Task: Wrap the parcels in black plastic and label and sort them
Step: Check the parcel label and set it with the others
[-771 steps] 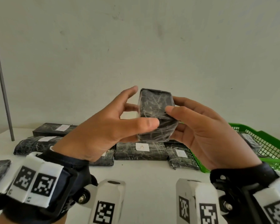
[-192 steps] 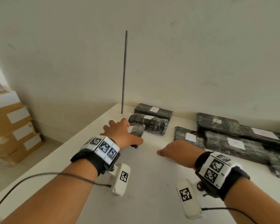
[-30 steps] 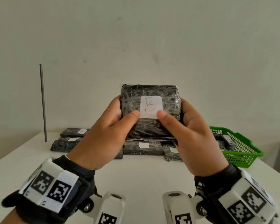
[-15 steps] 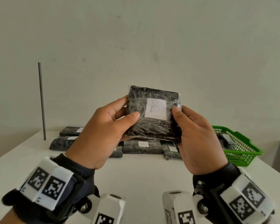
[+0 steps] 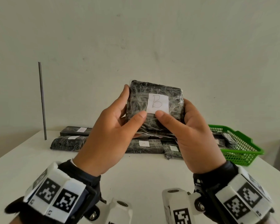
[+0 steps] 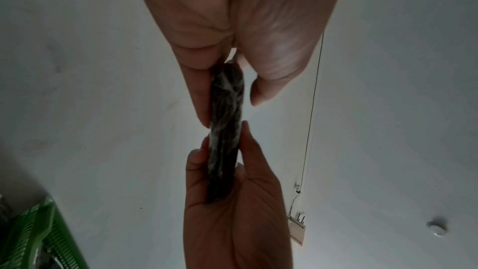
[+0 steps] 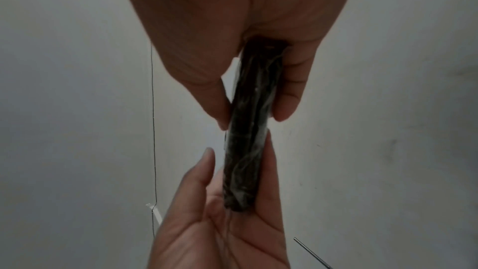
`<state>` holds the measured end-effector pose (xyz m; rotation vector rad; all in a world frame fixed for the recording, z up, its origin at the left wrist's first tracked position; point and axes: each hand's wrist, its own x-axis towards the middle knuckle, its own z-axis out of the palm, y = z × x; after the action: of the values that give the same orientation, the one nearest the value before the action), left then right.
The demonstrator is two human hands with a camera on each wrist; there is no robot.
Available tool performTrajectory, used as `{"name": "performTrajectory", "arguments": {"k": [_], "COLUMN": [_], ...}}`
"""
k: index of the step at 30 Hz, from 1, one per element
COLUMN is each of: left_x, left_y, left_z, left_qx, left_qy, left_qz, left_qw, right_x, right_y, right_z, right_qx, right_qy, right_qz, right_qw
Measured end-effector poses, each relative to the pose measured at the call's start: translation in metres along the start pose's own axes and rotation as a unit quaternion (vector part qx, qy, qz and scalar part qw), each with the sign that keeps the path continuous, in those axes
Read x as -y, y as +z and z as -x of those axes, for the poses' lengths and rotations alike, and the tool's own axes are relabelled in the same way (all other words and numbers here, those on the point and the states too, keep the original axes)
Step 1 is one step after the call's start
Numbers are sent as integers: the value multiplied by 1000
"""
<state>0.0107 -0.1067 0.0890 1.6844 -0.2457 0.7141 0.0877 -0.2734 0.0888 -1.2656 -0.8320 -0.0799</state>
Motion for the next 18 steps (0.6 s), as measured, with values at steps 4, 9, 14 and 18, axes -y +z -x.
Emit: {"name": "performTrajectory", "arguments": {"k": [4,9,14,18], "left_x": [2,5,12,15], "left_y": [-1,-8,-11,-11], "left_z": [0,-1,-2,-2], "left_qx": [2,22,27,23], "left_qy": [-8,-20,-38,-53], "left_qz": [16,37,67,88], "left_qw": [1000,999,997,994], "right_x": [-4,-4,-3,1], "right_y": [-2,-7,-14,-18], "right_z": [-1,-2,-6,-7], "right_qx": [24,48,79,122], "right_qy": [-2,3,30,74], "right_qz": [5,18,-20,-126], "right_qw": [1000,999,996,982]}}
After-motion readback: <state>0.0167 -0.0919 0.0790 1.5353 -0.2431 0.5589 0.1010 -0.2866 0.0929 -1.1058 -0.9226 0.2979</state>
